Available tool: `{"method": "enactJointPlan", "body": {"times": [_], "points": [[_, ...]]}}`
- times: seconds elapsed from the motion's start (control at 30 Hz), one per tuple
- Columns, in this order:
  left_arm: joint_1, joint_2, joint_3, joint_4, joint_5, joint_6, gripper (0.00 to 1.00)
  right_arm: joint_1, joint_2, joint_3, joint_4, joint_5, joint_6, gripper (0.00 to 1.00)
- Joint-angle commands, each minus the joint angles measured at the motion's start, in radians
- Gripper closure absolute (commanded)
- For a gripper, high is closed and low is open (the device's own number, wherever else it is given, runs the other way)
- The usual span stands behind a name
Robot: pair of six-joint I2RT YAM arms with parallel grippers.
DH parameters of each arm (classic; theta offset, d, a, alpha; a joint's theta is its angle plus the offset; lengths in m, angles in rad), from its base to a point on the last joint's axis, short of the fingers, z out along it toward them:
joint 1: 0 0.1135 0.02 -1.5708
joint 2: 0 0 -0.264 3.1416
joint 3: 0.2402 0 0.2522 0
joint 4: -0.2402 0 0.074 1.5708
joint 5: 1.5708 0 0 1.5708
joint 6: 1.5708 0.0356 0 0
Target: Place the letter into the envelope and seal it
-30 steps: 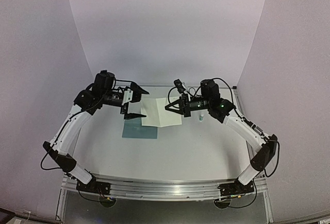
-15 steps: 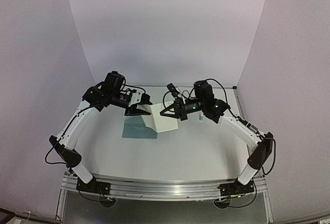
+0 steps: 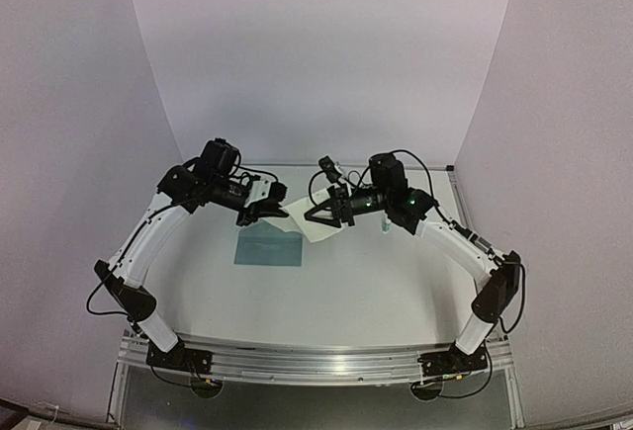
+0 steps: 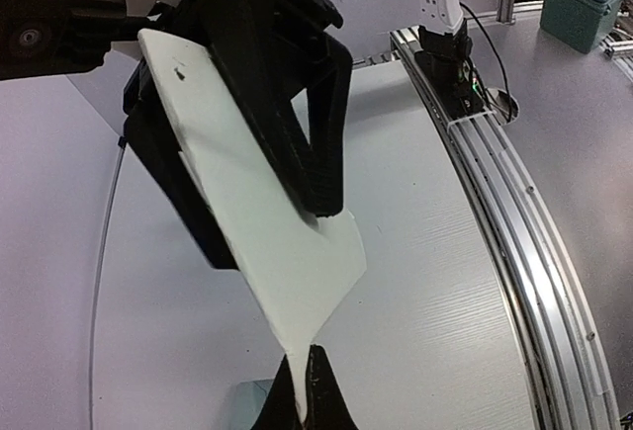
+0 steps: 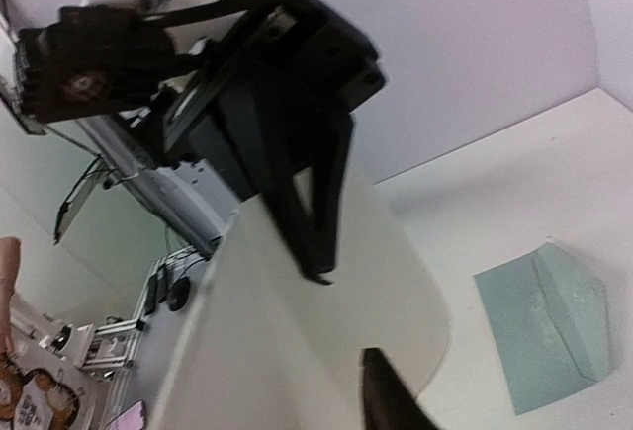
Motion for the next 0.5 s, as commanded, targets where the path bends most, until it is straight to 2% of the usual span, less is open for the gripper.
{"method": "enactJointPlan", "body": {"times": [0.0, 0.07, 0.13, 0.27, 0.37, 0.47], "points": [[0.012, -0.050, -0.014, 0.071, 0.011, -0.237, 1.00, -0.014, -0.147, -0.068, 0.017, 0.422, -0.037, 0.14], [0.014, -0.074, -0.079, 0.181, -0.044, -0.418, 1.00, -0.013, -0.213, -0.098, 0.018, 0.603, -0.051, 0.12], [0.014, -0.106, -0.148, 0.284, -0.112, -0.570, 1.00, -0.013, -0.265, -0.125, 0.019, 0.715, -0.062, 0.12], [0.014, -0.151, -0.241, 0.420, -0.225, -0.803, 1.00, -0.009, -0.342, -0.175, 0.030, 0.835, -0.103, 0.10], [0.014, -0.169, -0.281, 0.477, -0.267, -0.885, 1.00, 0.027, -0.350, -0.206, 0.089, 0.726, -0.193, 0.09], [0.014, -0.183, -0.311, 0.523, -0.271, -0.905, 1.00, 0.092, -0.311, -0.221, 0.133, 0.598, -0.290, 0.08]]}}
